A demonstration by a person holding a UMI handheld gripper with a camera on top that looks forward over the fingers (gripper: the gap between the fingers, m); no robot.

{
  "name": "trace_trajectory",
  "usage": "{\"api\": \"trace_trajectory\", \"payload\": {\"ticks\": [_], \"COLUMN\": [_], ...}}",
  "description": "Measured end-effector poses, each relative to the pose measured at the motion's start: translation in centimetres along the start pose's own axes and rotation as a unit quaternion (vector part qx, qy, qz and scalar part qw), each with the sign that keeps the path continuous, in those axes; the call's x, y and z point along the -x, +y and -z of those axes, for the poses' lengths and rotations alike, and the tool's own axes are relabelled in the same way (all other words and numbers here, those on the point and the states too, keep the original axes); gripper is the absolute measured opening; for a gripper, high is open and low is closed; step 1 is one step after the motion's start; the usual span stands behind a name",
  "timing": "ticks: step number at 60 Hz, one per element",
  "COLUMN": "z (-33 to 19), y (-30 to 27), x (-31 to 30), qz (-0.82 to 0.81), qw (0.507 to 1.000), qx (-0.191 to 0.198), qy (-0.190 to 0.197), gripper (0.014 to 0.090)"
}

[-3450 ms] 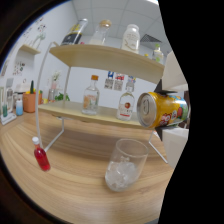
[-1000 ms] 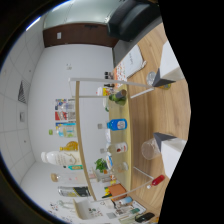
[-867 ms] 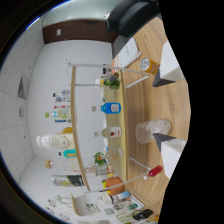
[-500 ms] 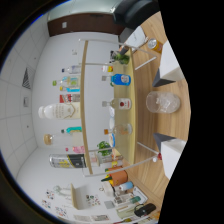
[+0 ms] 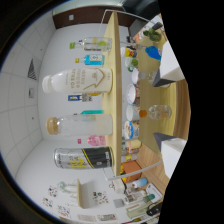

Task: Make me a cup of Vodka Sunrise.

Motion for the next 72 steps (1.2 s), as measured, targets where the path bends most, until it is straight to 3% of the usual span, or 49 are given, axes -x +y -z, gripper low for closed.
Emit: {"api": "trace_trajectory", "payload": {"ticks": [14,27,30,45,60,67,72], "z": [-5.9,-8.9,-9.0,-7.9,-2.0,0.0,0.3], "y": [2.3,4.9,4.6,3.7,-0.6,0.9,4.4], "x": [0.9,0.6,0.2,-0.1,1.7,2.2,2.3], "qz": [0.008,0.017,0.019,0.018,0.009,0.0,-0.004], "qw": [0.999,0.996,0.996,0.996,0.999,1.0,0.999], "qx": [0.043,0.084,0.08,0.077,0.023,0.017,0.033], "qy": [0.016,0.039,0.044,0.042,0.025,0.021,0.024], "gripper": [0.0727,0.0462,0.0373,0.0362,0.0359,0.0357,0.0356]}}
